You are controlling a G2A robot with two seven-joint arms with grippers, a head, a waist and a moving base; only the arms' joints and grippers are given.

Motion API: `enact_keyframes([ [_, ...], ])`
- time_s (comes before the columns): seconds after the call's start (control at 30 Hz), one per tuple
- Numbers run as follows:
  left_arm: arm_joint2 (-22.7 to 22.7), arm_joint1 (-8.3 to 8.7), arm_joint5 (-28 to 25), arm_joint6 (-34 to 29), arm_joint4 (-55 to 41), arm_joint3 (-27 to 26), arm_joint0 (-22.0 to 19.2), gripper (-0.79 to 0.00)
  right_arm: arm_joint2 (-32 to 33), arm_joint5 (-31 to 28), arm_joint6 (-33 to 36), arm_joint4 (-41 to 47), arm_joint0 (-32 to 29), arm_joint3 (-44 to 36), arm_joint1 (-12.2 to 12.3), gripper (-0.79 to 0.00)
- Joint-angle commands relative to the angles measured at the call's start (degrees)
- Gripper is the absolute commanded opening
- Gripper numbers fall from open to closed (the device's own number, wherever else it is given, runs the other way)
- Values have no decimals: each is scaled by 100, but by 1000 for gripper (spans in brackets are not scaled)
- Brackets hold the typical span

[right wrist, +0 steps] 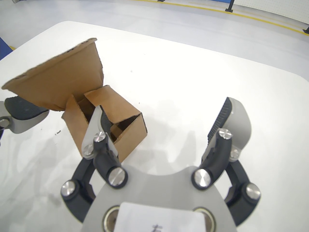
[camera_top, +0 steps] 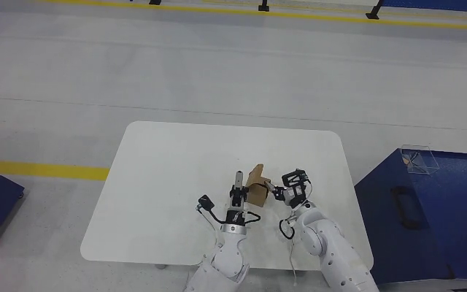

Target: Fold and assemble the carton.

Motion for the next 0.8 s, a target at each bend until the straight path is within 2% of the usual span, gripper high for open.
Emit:
enact_keyframes([
  [0.0, 6, -10, 48, 22, 12, -6, -12, 0, 34, -61, -6, -16, -40, -43, 9, 0],
  [0.2, -12, -22, 134, 144, 130, -67, 1, 0, 393, -179, -106, 143, -231, -204, 66, 0],
  [0.37, -90, 16, 28, 158, 268, -207, 177, 0, 674, -233, 34, 404, -269, -159, 97, 0],
  [0.6, -292, 72, 48, 451, 362, -392, 296, 0, 292, -124, 103, 377, 4, 270, -1, 0],
  [0.77, -545, 79, 220, 480, 57, -396, 74, 0, 137, -2, 102, 286, 141, 524, -49, 0],
])
